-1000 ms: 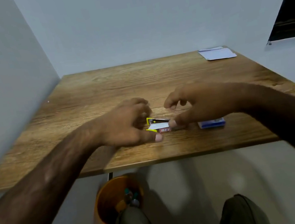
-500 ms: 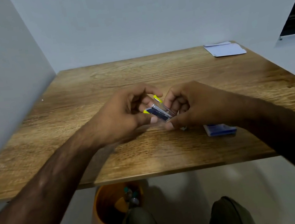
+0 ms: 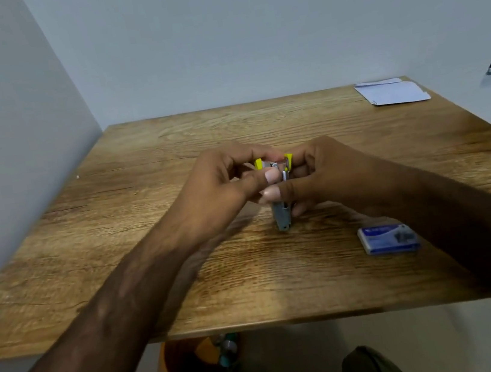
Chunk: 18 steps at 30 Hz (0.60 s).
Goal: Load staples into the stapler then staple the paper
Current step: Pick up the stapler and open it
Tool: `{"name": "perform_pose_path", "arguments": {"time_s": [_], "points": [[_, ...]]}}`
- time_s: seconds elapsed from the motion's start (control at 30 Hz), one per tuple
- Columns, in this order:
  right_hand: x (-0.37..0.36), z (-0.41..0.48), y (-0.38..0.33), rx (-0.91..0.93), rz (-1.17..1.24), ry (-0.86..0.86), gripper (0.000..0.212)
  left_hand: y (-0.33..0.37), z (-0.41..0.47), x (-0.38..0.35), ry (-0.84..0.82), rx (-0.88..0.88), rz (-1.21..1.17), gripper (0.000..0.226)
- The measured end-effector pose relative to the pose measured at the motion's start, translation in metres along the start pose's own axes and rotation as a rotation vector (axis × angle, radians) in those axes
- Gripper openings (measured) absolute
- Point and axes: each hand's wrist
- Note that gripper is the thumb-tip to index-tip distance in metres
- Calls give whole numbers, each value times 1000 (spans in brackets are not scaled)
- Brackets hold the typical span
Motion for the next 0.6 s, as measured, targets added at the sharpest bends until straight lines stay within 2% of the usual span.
{"name": "perform_pose_path", "arguments": {"time_s": [0.07, 0.13, 0.23, 0.33, 0.6], "points": [[5, 2, 0, -7, 59, -23, 35, 2, 7, 3, -23, -42, 76, 24], [9, 4, 1, 14, 101, -46, 26, 4, 13, 6, -25, -45, 92, 26], [12, 8, 7, 56, 104, -15, 24, 2, 20, 8, -25, -53, 118, 16], [12, 13, 14, 66, 120, 35, 30, -1, 22, 5, 23, -79, 102, 11], [8, 13, 24, 60, 288, 96, 20, 0, 26, -8, 121, -111, 177, 4]]}}
Point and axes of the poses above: each hand's wrist, its own z-axis towards the middle knuckle, its own x-axis out of the back of the hand, y = z × x, and after that the axes turned 3 degrees about -z, right-handed
